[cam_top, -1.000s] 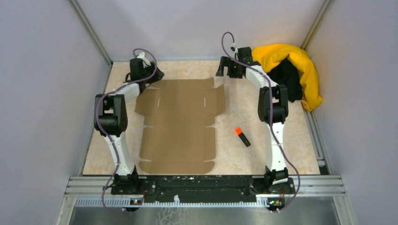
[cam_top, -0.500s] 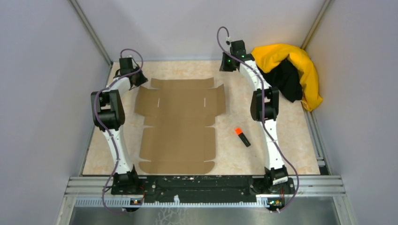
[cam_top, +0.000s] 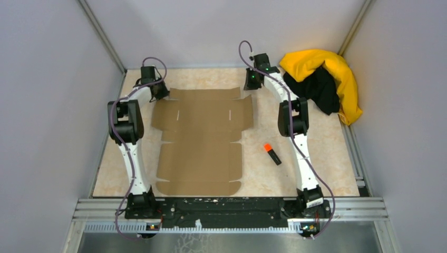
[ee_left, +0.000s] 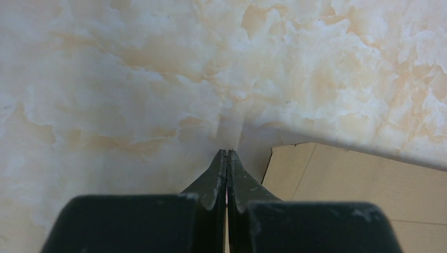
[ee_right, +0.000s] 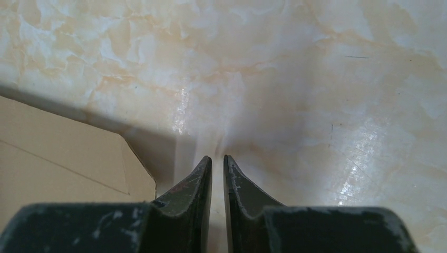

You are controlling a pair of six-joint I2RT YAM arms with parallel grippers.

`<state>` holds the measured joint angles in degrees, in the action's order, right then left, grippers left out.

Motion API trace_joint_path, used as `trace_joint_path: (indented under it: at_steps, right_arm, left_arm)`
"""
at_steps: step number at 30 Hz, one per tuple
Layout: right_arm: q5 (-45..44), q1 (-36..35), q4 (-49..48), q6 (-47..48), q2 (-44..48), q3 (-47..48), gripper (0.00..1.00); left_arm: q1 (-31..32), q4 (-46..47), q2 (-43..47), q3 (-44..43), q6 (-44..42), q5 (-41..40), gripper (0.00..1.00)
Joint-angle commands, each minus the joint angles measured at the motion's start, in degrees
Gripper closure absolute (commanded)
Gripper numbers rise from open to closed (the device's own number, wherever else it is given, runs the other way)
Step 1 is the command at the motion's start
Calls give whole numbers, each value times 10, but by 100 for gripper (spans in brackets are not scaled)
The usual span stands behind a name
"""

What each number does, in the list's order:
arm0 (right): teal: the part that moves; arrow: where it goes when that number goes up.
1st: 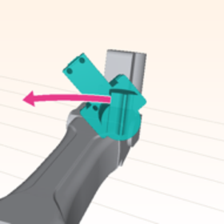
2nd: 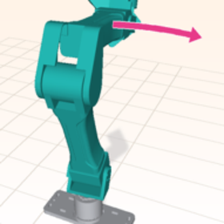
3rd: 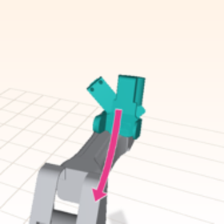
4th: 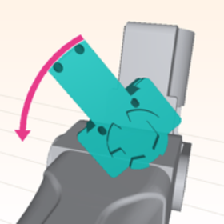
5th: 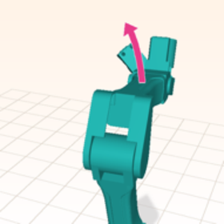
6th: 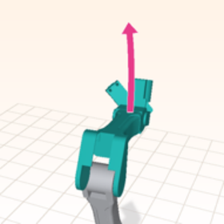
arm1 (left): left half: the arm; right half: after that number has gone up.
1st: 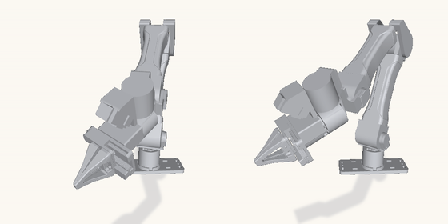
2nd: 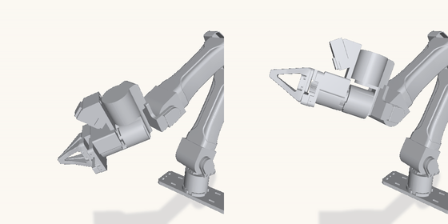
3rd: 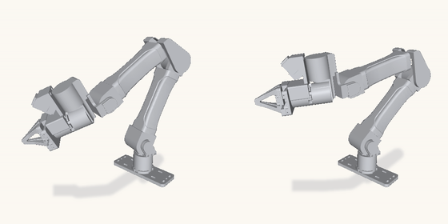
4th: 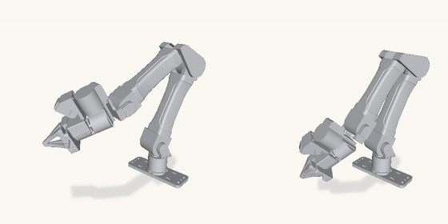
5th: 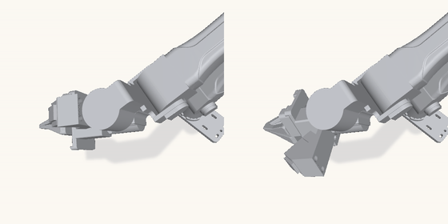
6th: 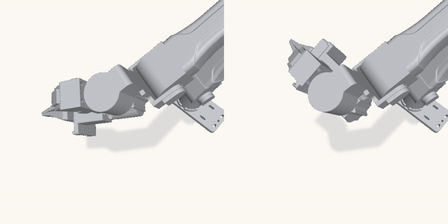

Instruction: Fold the paper box

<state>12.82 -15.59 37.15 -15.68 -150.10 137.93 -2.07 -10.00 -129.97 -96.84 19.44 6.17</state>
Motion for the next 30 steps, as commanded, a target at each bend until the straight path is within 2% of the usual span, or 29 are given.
trace_joint_path:
  at_steps: [1, 15, 20, 26, 30]
  right_arm:
    - [10, -13, -26, -6, 12, -10, 86]
    - [12, -35, -61, -2, 76, -105, 88]
    - [-45, -35, -29, 8, 100, -113, 89]
    - [-99, -18, -40, 7, 158, -191, 85]
    - [-99, -14, -53, 13, 186, -234, 84]
  left_arm:
    - [18, 7, 0, -8, -13, -4, 100]
    - [58, -2, 34, -3, -23, -19, 100]
    - [62, 0, 37, 4, -22, -35, 100]
    - [54, 9, 29, 4, -14, -28, 87]
    - [48, 13, 21, 1, -8, -12, 84]
